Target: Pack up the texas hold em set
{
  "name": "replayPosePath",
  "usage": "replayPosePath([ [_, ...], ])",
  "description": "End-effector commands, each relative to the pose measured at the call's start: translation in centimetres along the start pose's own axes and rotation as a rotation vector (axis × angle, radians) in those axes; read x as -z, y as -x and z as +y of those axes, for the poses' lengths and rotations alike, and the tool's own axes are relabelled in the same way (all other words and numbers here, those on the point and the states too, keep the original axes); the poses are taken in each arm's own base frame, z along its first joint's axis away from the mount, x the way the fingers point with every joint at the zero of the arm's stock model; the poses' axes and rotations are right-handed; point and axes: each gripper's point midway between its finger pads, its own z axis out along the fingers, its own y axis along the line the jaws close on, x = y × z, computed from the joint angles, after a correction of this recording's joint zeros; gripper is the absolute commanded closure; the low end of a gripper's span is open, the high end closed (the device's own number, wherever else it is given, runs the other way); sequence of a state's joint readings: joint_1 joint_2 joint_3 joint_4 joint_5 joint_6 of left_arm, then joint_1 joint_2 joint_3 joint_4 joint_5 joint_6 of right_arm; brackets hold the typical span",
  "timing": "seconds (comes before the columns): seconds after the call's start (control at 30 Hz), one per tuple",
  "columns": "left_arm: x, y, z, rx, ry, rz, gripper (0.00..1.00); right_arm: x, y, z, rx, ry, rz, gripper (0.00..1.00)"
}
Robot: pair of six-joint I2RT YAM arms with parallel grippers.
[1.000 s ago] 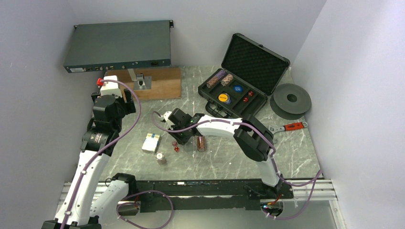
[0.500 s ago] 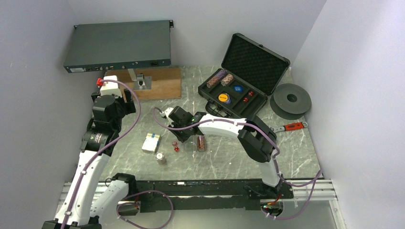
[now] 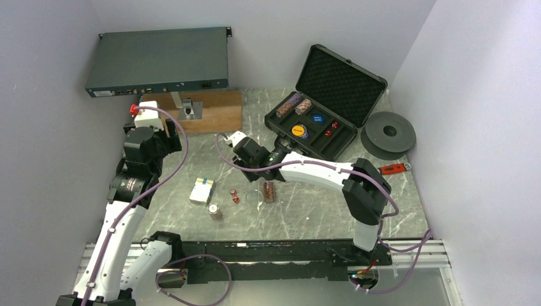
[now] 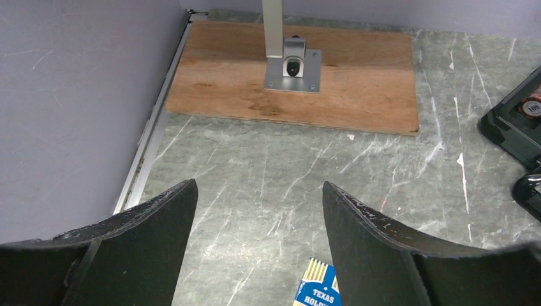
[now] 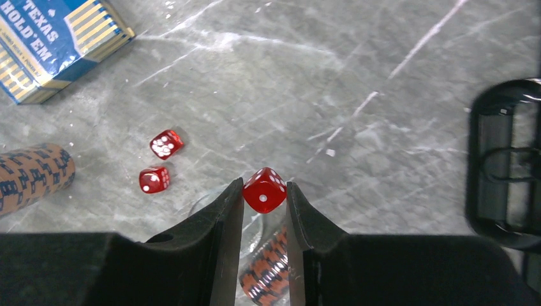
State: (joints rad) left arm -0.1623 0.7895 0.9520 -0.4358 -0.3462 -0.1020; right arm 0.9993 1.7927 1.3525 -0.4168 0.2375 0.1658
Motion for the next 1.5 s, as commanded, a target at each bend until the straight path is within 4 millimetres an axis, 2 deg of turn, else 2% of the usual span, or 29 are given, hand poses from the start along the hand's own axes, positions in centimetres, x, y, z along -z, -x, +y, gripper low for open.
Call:
replayPosePath([
  [0.0, 0.5, 2.1, -0.5, 0.038, -0.029, -0.044, 0.23, 1.8, 2.9, -2.6, -0.056, -0.077, -0.097, 1.0],
  [0.2, 0.5, 2.1, -0.7, 0.038, -0.042, -0.039, 0.23, 3.1, 3.7, -5.8, -0.095, -0.15, -0.119, 1.0],
  [0.57, 0.6, 2.2, -0.9, 0.044, -0.054, -0.044, 0.24, 4.9, 4.8, -14.0, -0.272, -0.269, -0.136, 1.0],
  [0.83, 0.8, 2.3, -1.0, 0.048, -0.062, -0.051, 0.24, 5.0, 3.2, -19.0, -0.392, -0.307, -0.103, 1.0],
  [1.13, 0.3, 1.8, -1.9, 0.037, -0.091, -0.021, 0.25, 4.8, -0.3, -25.3, -0.546, -0.454, -0.068, 1.0],
  [1.33, 1.1, 1.6, -4.2, 0.012, -0.174, -0.018, 0.22, 4.5, -2.1, -28.6, -0.622, -0.499, -0.047, 1.0],
  [1.47, 1.0, 0.1, -5.6, -0.033, -0.242, 0.052, 0.21, 3.8, -2.7, -29.6, -0.666, -0.486, -0.039, 1.0],
])
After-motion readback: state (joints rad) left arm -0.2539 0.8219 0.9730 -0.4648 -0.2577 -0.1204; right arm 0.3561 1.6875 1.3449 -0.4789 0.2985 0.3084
